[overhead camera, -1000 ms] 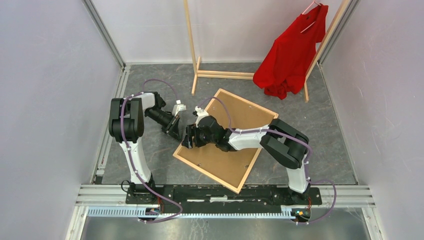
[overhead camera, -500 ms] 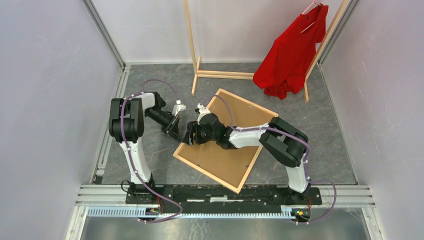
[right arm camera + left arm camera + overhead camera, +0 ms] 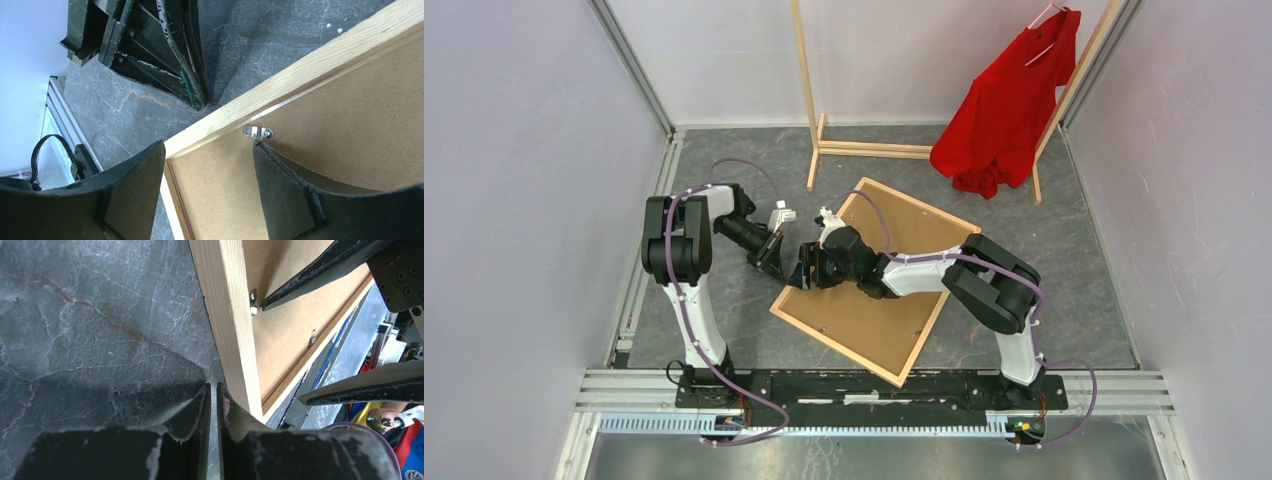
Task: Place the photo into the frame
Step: Install the photo frame at the center of the board.
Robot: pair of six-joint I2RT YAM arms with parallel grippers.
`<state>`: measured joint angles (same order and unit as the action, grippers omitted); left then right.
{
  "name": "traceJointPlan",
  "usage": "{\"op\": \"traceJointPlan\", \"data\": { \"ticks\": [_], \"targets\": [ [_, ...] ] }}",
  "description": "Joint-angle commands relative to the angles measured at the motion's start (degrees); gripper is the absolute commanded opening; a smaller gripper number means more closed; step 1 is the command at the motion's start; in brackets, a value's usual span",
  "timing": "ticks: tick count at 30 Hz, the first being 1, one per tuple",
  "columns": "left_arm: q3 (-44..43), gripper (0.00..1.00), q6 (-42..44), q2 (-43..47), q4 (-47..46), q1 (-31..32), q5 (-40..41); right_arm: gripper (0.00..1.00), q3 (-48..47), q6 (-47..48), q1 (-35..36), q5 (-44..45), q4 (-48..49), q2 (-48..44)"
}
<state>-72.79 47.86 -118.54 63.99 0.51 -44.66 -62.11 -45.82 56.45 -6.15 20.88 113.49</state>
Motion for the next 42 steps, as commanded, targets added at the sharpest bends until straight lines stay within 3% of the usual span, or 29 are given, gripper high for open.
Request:
{"op": "traceJointPlan", "data": {
  "ticks": [1, 42],
  "targets": [
    [0.3, 0.16, -0.9, 1.3, -2.3, 0.5, 2.1, 0.71, -1.2, -0.3, -0.3, 0.4, 0.6, 1.5],
    [0.9, 0.15, -0.1, 0.8, -2.1, 1.6, 1.4, 0.72, -3.6, 0.6, -2.6, 1.3, 0.2, 4.0]
  ]
}}
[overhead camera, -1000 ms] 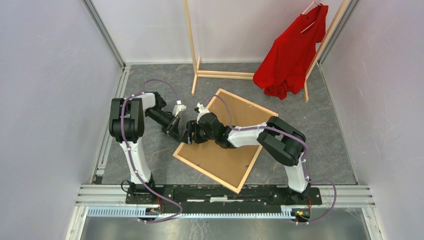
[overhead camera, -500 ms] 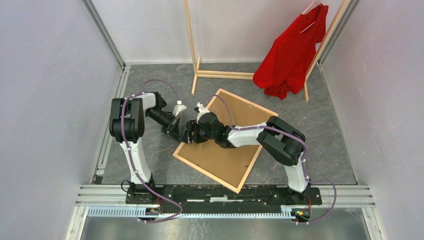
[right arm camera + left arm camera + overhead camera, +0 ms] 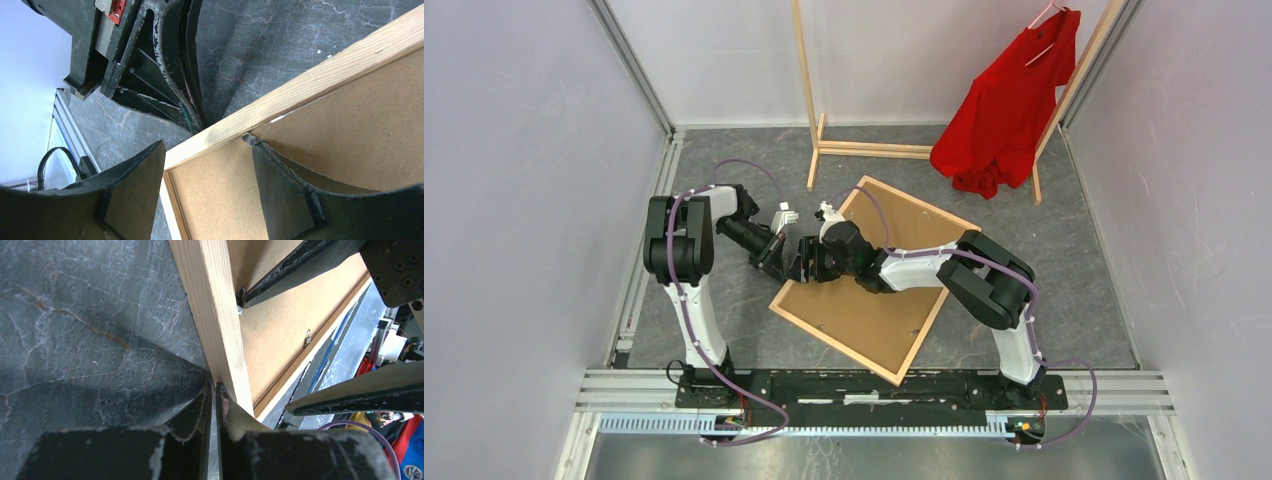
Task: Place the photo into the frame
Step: Install the photo frame at the center of the board.
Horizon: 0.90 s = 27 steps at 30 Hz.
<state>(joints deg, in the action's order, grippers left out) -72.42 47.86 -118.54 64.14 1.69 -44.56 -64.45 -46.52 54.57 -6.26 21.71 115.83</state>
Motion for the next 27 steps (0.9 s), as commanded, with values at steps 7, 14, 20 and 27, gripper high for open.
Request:
{"op": "traceJointPlan", "data": {
  "ticks": [7, 14, 20, 27],
  "targets": [
    [-1.2, 0.14, 1.2, 1.4, 0.3, 0.3, 1.1, 0.74, 3.6, 1.1, 0.0, 0.2, 0.1, -3.2],
    [-3.6, 0.22, 1.3, 1.9, 2.3, 0.3, -2.2, 0.74, 3.5, 0.5, 1.0, -0.2, 0.5, -2.5],
    [-2.7, 0.25, 2.0, 0.8, 2.2, 0.9, -3.1, 0.74, 1.1, -0.1, 1.1, -1.0, 0.3, -0.3],
    [-1.4, 0.19, 2.2, -1.2, 1.1, 1.0, -2.8, 0.74, -1.2, -0.9, 1.1, -1.8, 0.3, 1.6]
  ]
}}
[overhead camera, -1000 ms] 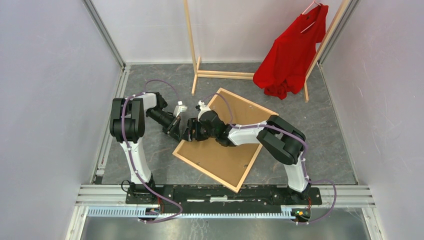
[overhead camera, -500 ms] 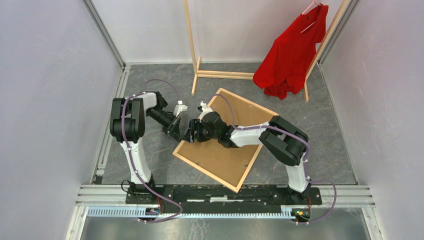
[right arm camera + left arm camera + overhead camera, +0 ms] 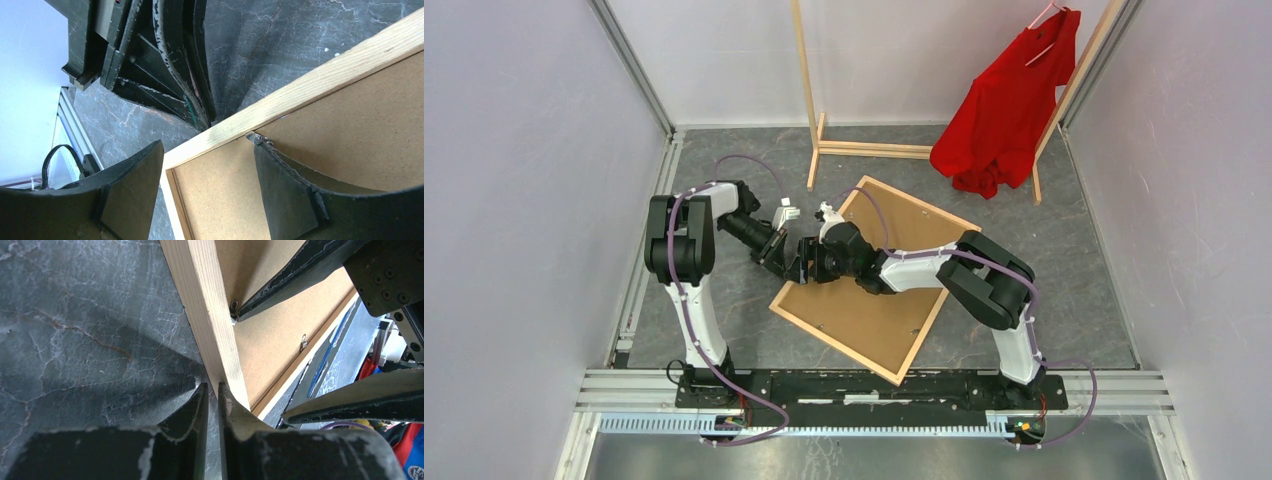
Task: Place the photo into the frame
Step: Install the photo frame at the center of the board.
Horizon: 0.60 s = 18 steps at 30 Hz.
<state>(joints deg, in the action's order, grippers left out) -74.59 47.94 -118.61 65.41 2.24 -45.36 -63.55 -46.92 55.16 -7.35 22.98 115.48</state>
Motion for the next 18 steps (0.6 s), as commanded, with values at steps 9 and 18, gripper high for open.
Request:
{"op": "traceJointPlan", "data": {
  "ticks": [9, 18],
  "targets": [
    [1.3, 0.18, 2.2, -1.1, -0.5, 0.5, -1.8, 0.74, -2.6, -0.8, 0.5, 0.2, -1.2, 2.9],
    [2.0, 0.17, 2.5, -1.0, -0.5, 0.6, -1.8, 0.74, -3.0, -1.7, 0.5, 0.0, -0.7, 3.2]
  ]
}}
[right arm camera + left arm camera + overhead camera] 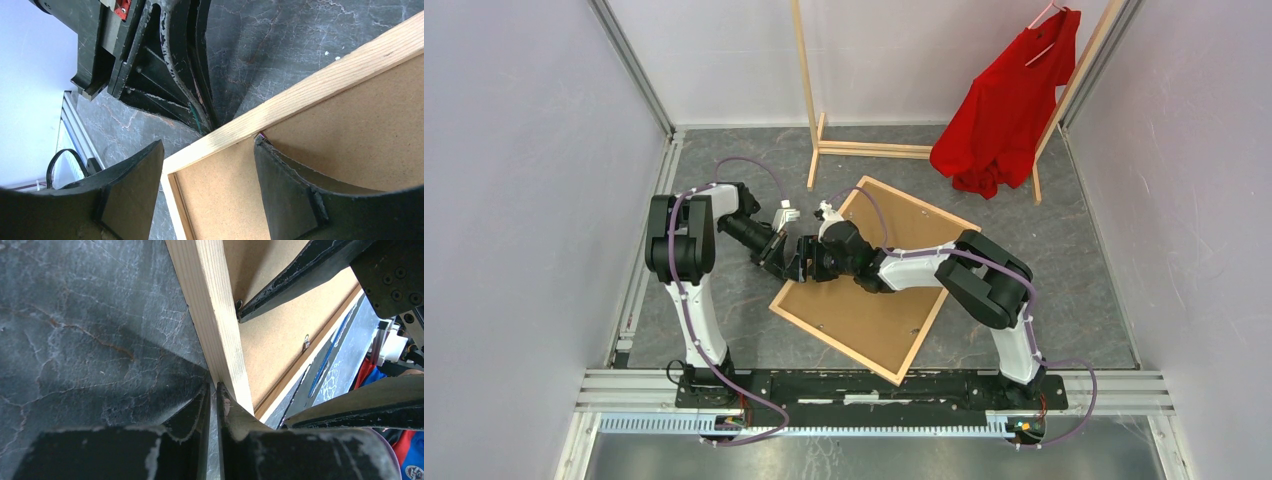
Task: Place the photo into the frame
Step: Install the photo frame at the center of the board.
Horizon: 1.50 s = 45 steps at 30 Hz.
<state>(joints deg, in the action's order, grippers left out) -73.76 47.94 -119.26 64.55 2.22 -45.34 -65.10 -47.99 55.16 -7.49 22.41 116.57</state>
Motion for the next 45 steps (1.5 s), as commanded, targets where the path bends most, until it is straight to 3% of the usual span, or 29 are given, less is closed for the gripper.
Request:
{"op": "traceJointPlan", "data": {
  "ticks": [1, 7, 12, 16, 20, 24, 30, 38, 45],
  "targets": [
    [1.2, 0.17, 2.5, -0.3, 0.4, 0.6, -1.7, 0.74, -1.3, -0.7, 0.4, 0.0, 0.0, 1.9],
    [-1.0, 0.17, 2.0, 1.1, 1.0, 0.1, 0.2, 0.75, 1.1, -0.7, -1.4, -0.6, 1.2, -2.7],
    [-7.7, 0.31, -0.8, 1.2, 1.4, -0.5, -0.5, 0.81, 5.2, 2.2, -6.2, 0.9, 1.5, -9.3],
    [-16.5, 0.35, -5.9, -3.4, 0.5, 0.4, -2.6, 0.84, 7.0, 6.5, -11.8, 4.5, -0.4, -12.8],
    [-24.9, 0.35, -10.0, -9.9, 0.3, 1.8, -5.6, 0.86, 4.0, 10.6, -16.3, 9.2, -3.6, -10.6],
    [-29.9, 0.36, -11.8, -13.5, 0.5, 4.2, -7.2, 0.86, -0.9, 11.3, -19.6, 8.3, -4.1, -4.9],
    [-31.1, 0.34, -11.5, -14.7, 0.6, 6.9, -7.3, 0.86, -6.5, 11.2, -21.3, 5.8, -5.1, 0.8],
    [-29.3, 0.22, -10.6, -15.8, 0.7, 7.0, -7.3, 0.83, -6.5, 8.7, -21.2, 1.8, -3.1, 3.7],
    [-27.7, 0.21, -9.9, -15.4, 0.7, 7.0, -7.3, 0.81, -5.2, 6.8, -20.2, -0.6, -1.8, 3.9]
  ]
}}
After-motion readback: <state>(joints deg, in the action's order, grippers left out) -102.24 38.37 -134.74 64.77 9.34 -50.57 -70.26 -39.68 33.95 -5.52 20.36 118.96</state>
